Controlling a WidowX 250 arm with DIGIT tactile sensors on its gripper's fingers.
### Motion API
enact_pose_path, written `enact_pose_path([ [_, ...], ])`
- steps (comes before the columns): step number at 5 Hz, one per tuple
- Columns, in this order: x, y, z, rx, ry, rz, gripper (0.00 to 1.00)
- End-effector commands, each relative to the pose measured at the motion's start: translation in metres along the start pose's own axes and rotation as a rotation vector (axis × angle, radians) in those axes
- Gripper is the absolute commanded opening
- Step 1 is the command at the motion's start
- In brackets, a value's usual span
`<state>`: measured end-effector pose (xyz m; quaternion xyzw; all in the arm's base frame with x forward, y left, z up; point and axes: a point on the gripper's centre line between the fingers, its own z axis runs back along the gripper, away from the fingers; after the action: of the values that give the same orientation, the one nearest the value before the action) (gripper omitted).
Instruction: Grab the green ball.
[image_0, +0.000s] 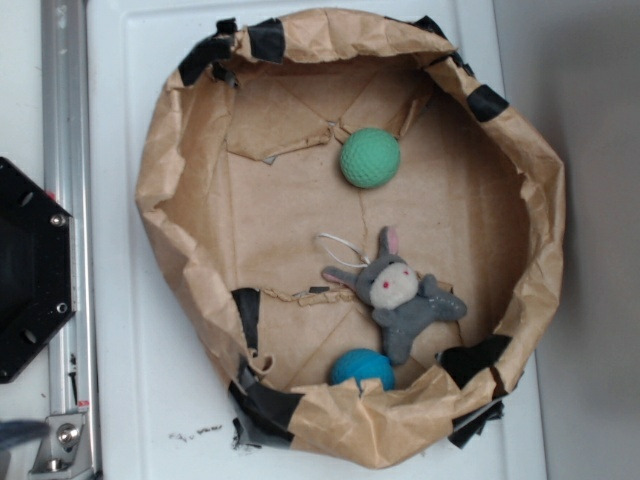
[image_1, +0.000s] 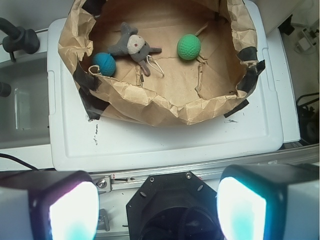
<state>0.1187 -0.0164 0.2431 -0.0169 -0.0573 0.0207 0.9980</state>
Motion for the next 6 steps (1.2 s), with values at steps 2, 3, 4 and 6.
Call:
enact_pose_path([
  [2, 0.040, 0.026, -0.026, -0.095, -0.166, 0.110, 1.00],
  [3, 0.068, 0.037, -0.063, -0.056, -0.112, 0.276, 1.00],
  [4, 0.092, 0.041, -0.099, -0.151, -0.127, 0.448, 1.00],
  [6, 0.113, 0.045, -0.157, -0.122, -0.211, 0.682, 1.00],
])
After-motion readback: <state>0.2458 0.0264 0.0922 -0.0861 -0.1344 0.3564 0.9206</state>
